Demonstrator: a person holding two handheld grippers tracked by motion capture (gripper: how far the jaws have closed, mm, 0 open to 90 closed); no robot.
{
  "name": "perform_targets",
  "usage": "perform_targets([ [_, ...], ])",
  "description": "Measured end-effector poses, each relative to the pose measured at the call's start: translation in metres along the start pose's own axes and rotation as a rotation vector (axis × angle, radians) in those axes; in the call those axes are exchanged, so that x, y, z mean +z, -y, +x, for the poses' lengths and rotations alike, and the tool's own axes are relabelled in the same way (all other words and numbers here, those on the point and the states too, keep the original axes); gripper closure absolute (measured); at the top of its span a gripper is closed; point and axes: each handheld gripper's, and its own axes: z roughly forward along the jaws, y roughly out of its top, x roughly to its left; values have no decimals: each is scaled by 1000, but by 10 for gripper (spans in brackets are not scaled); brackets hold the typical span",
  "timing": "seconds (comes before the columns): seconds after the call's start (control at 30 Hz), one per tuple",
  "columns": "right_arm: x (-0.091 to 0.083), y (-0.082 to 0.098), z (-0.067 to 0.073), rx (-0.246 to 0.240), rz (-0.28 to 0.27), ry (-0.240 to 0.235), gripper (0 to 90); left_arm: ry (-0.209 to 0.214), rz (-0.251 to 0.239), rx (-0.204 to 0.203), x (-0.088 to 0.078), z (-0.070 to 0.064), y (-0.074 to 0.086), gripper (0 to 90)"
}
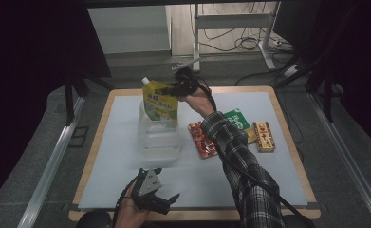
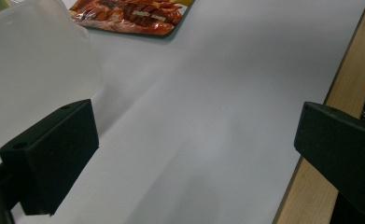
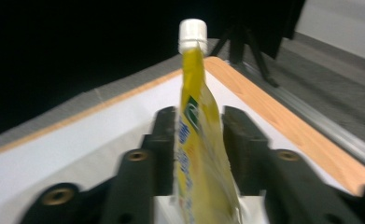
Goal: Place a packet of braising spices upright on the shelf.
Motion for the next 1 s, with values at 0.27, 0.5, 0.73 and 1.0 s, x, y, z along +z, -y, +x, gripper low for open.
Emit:
perform_targets([
  [0.27,-10,6,-1,-14,24,60,330,-5,5,-5,1,0,0,0],
  [0.5,-24,12,-5,17,3,50,218,-7,2,-6,1,0,0,0],
  [0.73,-36,15,-1,5,10,52,149,-7,1,-6,1,0,0,0],
  [1.0,-50,27,-3,38,21,27,101,-8,-1,-4,1,0,0,0],
])
